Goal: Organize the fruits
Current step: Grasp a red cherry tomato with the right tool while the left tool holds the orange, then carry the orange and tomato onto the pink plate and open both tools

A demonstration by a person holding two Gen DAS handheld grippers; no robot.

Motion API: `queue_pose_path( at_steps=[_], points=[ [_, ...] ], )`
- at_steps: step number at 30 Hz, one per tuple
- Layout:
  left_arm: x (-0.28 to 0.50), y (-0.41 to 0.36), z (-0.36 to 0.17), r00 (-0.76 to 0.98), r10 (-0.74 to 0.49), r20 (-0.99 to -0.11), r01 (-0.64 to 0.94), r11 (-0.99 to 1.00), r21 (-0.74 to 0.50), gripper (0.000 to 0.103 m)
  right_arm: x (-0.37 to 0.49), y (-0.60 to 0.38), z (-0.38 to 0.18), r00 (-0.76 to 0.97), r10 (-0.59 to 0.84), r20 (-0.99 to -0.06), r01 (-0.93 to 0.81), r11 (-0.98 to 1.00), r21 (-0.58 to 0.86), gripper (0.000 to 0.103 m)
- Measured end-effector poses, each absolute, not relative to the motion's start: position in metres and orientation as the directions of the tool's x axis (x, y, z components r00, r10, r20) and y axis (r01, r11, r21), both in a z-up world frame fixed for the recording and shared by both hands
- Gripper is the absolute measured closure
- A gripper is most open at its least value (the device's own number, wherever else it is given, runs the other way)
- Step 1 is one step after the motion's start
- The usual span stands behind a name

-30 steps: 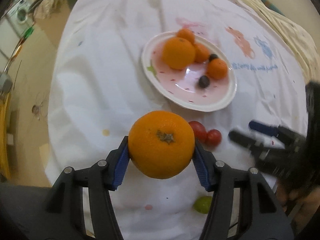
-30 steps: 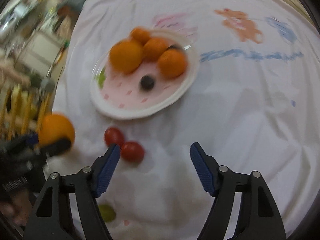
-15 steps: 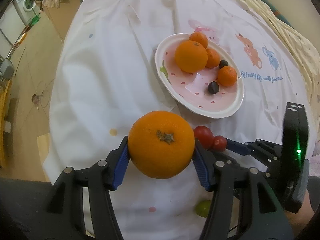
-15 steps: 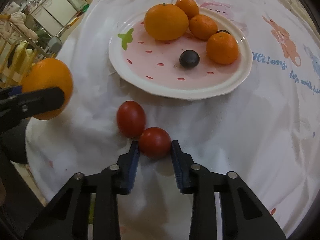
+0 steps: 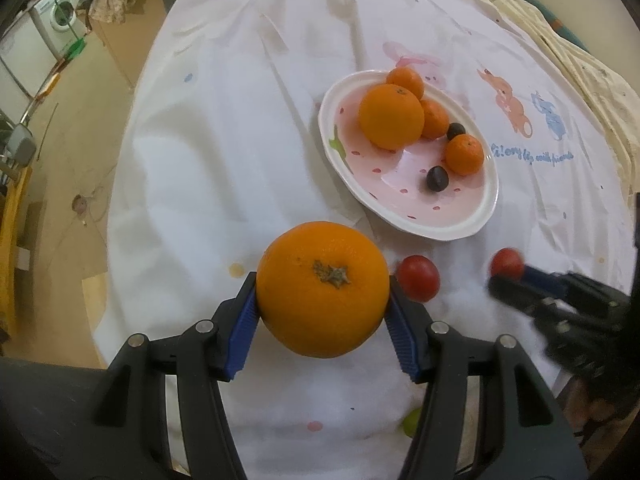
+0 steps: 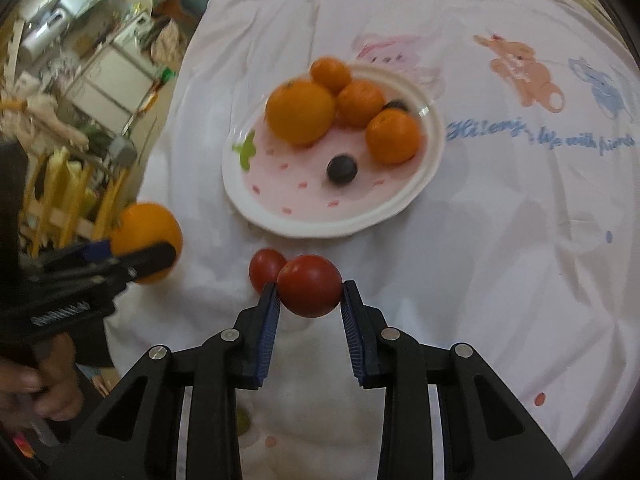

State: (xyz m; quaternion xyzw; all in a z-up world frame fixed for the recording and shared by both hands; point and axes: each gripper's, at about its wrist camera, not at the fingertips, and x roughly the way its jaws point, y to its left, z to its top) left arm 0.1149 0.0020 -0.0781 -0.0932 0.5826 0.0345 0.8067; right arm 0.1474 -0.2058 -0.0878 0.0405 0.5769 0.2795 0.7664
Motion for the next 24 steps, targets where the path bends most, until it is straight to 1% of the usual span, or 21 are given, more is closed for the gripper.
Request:
queue_pose_path(
  at_steps=[3, 5, 9, 17, 22, 24],
  points=[
    [0.116, 0.002, -0.07, 0.317, -0.046, -0.947, -0.156, 0.983, -0.1, 0.048, 0.15, -0.222, -0.075, 0.217, 0.509, -0.833, -0.339, 0.839, 0.425, 0.07],
    [0.118, 0.005, -0.06, 0.324, -0.068, -0.944, -0.143, 0.982, -0.12, 0.048, 0.154, -0.234, -0.07, 0.233, 0.54, -0.809, -0.301, 0.831, 0.468, 0.07],
    [0.132, 0.005, -0.045, 0.344, -0.039, -0.938, -0.108, 0.991, -0.081, 0.048, 0.166, -0.249, -0.059, 0.275, 0.562, -0.78, -0.264, 0.824, 0.501, 0.07],
    [0.174, -0.002, -0.033, 0.355, -0.026, -0.935, -0.064, 0.997, -0.051, 0.048, 0.204, -0.252, -0.047, 0.318, 0.565, -0.761, -0.275, 0.823, 0.497, 0.07],
    [0.197, -0.012, -0.038, 0.352, -0.038, -0.935, -0.052, 0.997, -0.06, 0.048, 0.229, -0.249, -0.06, 0.302, 0.566, -0.767, -0.266, 0.823, 0.502, 0.07],
    [0.205, -0.016, -0.046, 0.341, -0.06, -0.938, -0.047, 0.996, -0.081, 0.048, 0.236, -0.246, -0.07, 0.278, 0.573, -0.771, -0.256, 0.817, 0.516, 0.07]
  ],
)
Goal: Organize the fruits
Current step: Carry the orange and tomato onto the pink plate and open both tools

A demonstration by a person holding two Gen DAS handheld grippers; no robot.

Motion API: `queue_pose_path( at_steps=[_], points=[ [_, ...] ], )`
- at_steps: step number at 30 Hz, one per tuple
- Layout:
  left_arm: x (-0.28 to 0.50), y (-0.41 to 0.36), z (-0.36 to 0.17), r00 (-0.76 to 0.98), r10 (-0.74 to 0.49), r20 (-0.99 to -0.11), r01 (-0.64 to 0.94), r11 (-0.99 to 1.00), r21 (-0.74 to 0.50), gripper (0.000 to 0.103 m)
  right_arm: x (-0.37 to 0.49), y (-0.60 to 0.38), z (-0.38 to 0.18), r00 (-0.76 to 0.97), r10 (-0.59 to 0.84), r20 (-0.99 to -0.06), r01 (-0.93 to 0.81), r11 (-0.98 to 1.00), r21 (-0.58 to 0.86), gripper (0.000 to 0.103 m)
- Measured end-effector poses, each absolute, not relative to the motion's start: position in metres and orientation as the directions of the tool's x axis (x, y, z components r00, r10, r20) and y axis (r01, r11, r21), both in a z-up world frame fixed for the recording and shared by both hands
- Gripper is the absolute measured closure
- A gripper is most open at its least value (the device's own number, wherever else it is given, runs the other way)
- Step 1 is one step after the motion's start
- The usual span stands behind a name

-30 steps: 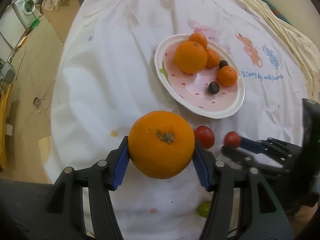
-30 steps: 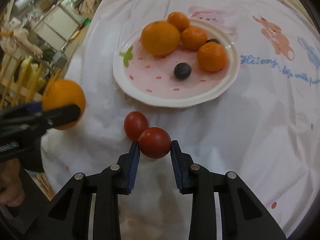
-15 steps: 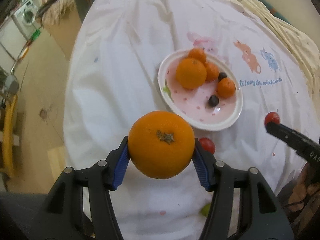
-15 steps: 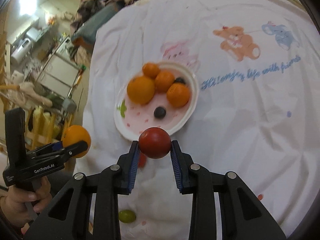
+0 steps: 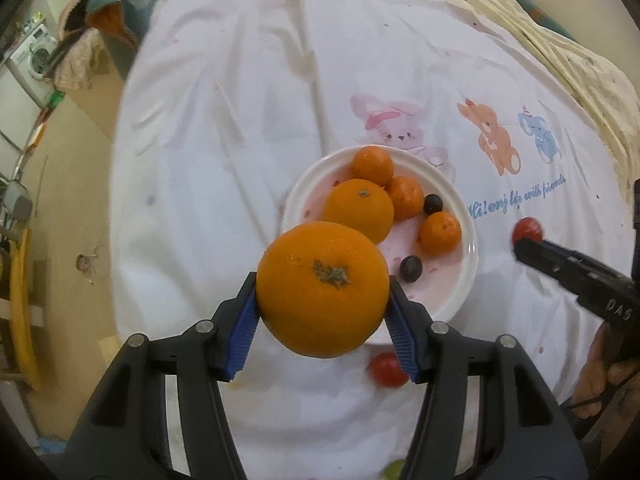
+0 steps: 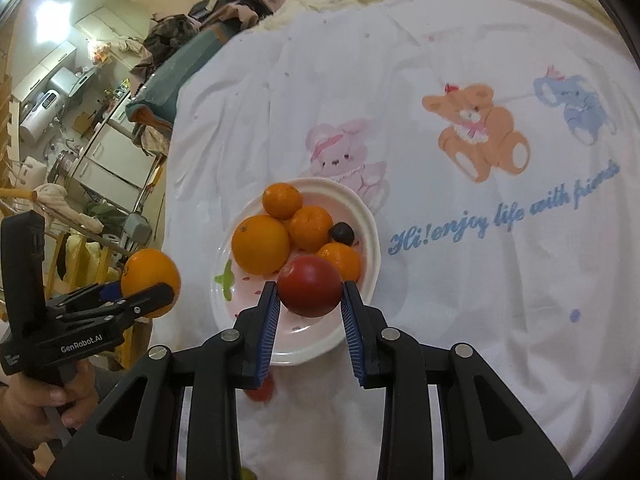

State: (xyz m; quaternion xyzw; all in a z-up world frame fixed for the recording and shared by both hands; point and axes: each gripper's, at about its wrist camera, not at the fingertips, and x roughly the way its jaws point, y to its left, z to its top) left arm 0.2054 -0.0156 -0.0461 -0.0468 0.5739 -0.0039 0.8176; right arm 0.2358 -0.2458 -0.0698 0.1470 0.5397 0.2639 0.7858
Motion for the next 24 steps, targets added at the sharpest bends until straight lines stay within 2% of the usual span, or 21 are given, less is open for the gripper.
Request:
queue_pose_path(
  at_steps=[4, 11, 24],
  points=[
    [0.215, -0.023, -0.065, 0.322, -0.105, -0.941, -0.045, 0.991, -0.126, 0.048, 0.243, -0.239, -0.091, 0.223, 0.587, -0.778, -0.229, 0.808, 0.544, 0.07],
    [0.218, -0.027, -0.092, 0.302, -0.118, -0.946, -0.042, 0.99, -0.137, 0.048, 0.237, -0.233, -0.109, 0.177, 0.588, -0.789, -0.212, 0.806, 0.553, 0.07],
    [0.222, -0.025, -0.105, 0.28, -0.125, -0.952, -0.046, 0.989, -0.143, 0.048, 0.233, -0.219, -0.123, 0.133, 0.578, -0.805, -0.218, 0.809, 0.545, 0.069]
  ],
)
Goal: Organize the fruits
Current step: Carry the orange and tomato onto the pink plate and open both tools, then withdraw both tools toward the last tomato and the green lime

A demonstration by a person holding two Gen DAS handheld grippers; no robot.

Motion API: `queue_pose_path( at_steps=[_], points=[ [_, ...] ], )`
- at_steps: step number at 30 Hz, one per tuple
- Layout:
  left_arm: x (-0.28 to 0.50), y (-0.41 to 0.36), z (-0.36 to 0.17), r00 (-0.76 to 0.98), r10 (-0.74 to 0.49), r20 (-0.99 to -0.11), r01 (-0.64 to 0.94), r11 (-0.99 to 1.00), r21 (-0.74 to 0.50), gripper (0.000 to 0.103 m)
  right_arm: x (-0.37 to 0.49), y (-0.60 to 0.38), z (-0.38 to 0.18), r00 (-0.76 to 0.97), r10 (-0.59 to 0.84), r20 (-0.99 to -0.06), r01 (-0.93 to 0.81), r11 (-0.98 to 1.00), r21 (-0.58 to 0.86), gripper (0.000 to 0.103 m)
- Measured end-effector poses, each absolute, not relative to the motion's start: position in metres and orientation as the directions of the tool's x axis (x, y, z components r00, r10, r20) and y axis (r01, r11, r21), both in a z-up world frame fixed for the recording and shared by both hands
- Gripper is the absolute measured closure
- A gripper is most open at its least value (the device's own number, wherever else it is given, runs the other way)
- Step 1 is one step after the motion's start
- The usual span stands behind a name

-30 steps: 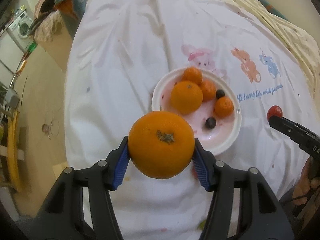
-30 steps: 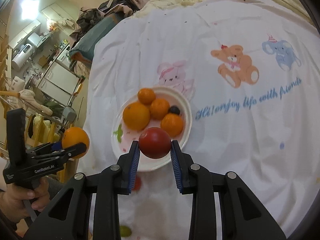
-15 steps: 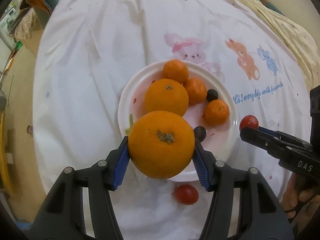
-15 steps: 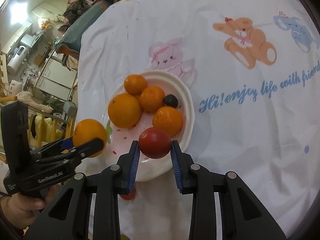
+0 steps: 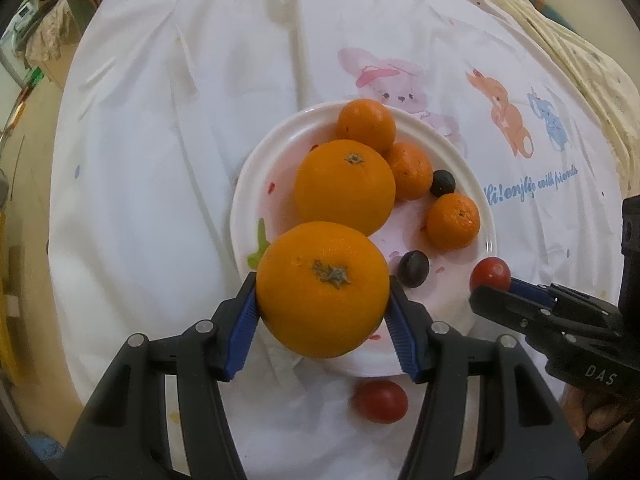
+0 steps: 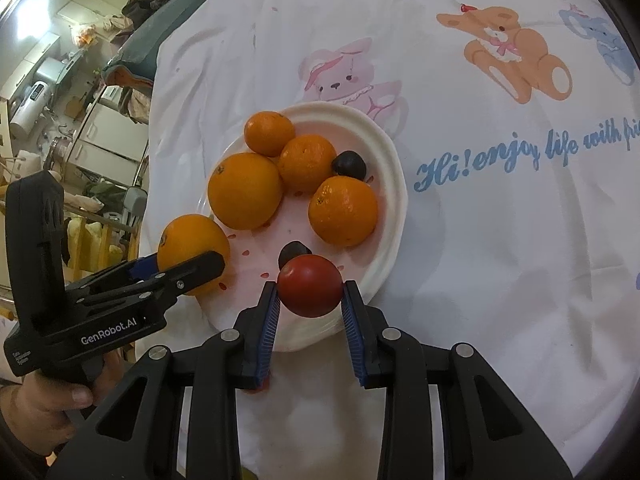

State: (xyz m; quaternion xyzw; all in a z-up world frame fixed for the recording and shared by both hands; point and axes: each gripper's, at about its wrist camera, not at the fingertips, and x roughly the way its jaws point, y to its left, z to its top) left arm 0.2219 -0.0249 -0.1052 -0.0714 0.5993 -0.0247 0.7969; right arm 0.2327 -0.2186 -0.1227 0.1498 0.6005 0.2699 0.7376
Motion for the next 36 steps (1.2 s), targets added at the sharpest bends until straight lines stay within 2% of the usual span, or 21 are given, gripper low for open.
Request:
queue_pose_path(
  at_steps=[18, 20, 21, 22, 23, 24, 25, 36],
  points=[
    [0.225, -0.033, -0.112, 0.265, -0.117, -0.957, -0.028, 0.991, -0.129, 0.046, 0.233, -0.216, -0.123, 0.136, 0.572, -0.809, -0.22, 0.814, 0.538, 0.067],
    [0.225, -0.037, -0.112, 0.262, -0.102, -0.96, -0.01, 0.994, -0.109, 0.042, 0.233, -0.217, -0.122, 0.137, 0.574, -0.808, -0.218, 0.813, 0.54, 0.067],
    [0.224, -0.04, -0.111, 0.27, -0.083, -0.959, 0.004, 0.996, -0.086, 0.034, 0.234, -0.217, -0.121, 0.135, 0.571, -0.81, -0.218, 0.814, 0.538, 0.066],
    [0.224, -0.041, -0.109, 0.276, -0.071, -0.958, 0.009, 0.997, -0.071, 0.023, 0.234, -0.217, -0.119, 0.137, 0.574, -0.807, -0.217, 0.812, 0.541, 0.06],
    [0.223, -0.041, -0.108, 0.286, -0.064, -0.956, 0.01, 0.998, -0.064, 0.019, 0.234, -0.218, -0.117, 0.144, 0.581, -0.801, -0.217, 0.808, 0.547, 0.048],
    [0.223, -0.041, -0.106, 0.296, -0.06, -0.953, 0.011, 0.998, -0.06, 0.013, 0.234, -0.22, -0.114, 0.155, 0.588, -0.794, -0.219, 0.804, 0.553, 0.042],
    [0.223, -0.041, -0.106, 0.293, -0.064, -0.954, 0.013, 0.998, -0.063, 0.011, 0.235, -0.222, -0.111, 0.169, 0.588, -0.791, -0.22, 0.805, 0.551, 0.035],
    [0.221, -0.039, -0.101, 0.313, -0.065, -0.948, 0.006, 0.998, -0.067, 0.011, 0.24, -0.233, -0.1, 0.204, 0.602, -0.772, -0.189, 0.798, 0.572, 0.022]
  ],
)
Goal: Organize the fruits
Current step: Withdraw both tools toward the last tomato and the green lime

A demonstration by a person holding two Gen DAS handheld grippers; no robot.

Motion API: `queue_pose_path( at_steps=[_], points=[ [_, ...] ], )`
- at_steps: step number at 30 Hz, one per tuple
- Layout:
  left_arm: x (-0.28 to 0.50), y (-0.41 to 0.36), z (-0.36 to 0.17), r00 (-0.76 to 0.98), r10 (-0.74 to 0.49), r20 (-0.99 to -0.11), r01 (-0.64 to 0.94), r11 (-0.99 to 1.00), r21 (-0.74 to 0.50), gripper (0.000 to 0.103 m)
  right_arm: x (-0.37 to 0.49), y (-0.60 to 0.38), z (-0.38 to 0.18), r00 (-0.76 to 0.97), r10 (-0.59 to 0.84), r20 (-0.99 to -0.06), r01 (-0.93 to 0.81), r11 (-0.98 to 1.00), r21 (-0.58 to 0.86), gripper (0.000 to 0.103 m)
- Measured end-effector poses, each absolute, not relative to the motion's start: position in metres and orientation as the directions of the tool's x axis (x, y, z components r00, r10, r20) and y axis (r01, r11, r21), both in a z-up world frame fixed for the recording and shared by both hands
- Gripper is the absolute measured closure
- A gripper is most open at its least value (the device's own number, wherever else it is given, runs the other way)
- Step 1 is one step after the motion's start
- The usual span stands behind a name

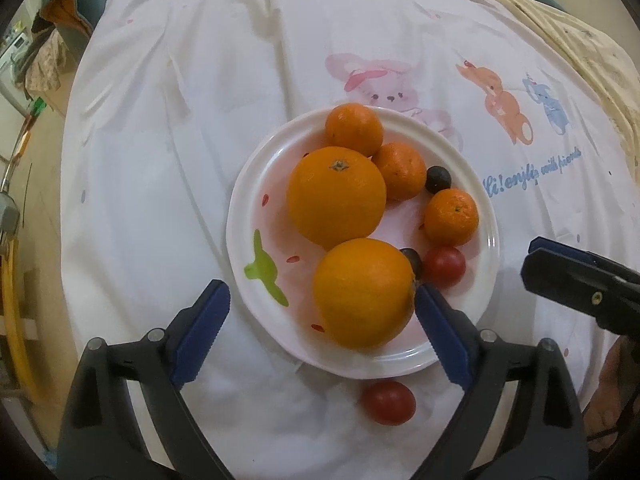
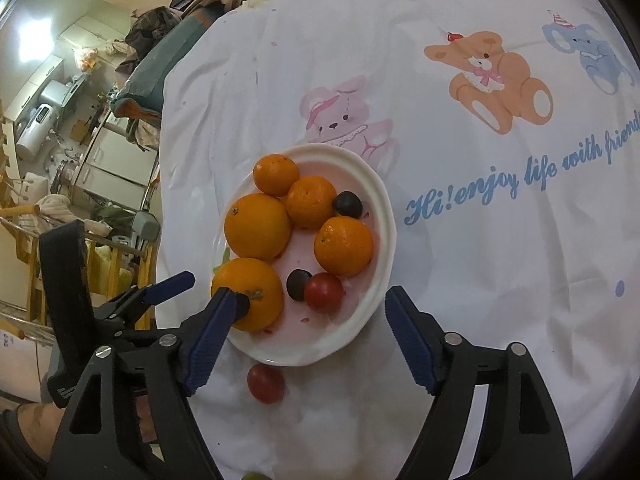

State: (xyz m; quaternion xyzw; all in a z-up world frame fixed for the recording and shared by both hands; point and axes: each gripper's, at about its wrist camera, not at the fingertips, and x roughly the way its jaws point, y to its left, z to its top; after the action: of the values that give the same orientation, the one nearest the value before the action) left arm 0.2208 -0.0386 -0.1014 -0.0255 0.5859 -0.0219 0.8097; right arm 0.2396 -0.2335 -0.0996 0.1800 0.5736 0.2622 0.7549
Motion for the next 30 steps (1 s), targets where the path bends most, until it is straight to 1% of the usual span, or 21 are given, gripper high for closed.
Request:
queue_pose_path(
  at_steps=[5, 13, 20, 30],
  points=[
    [0.222, -0.04, -0.09, 0.339, -0.03, -0.94, 0.009, 1.0, -0.028, 0.011, 0.237, -0.237, -0.082, 0.277, 0.556, -0.784, -0.197, 0.831, 0.52, 0.022],
    [0.207, -0.033, -0.054, 0.44, 0.005, -0.898, -0.018, 1.0, -0.003, 0.011, 0.219, -0.259, -0.06, 0.328, 0.57, -0.754, -0.17, 0.82, 0.546, 0.022],
    [0.191, -0.033, -0.033, 0.47, 0.015, -0.882, -0.022, 1.0, 0.006, 0.011, 0.196, -0.272, -0.045, 0.357, 0.557, -0.75, -0.168, 0.828, 0.535, 0.022],
    [0.146, -0.033, -0.02, 0.454, -0.088, -0.887, -0.004, 0.995, -0.101, 0.011, 0.169, -0.284, -0.044, 0.364, 0.554, -0.749, -0.139, 0.827, 0.544, 0.022]
  ],
)
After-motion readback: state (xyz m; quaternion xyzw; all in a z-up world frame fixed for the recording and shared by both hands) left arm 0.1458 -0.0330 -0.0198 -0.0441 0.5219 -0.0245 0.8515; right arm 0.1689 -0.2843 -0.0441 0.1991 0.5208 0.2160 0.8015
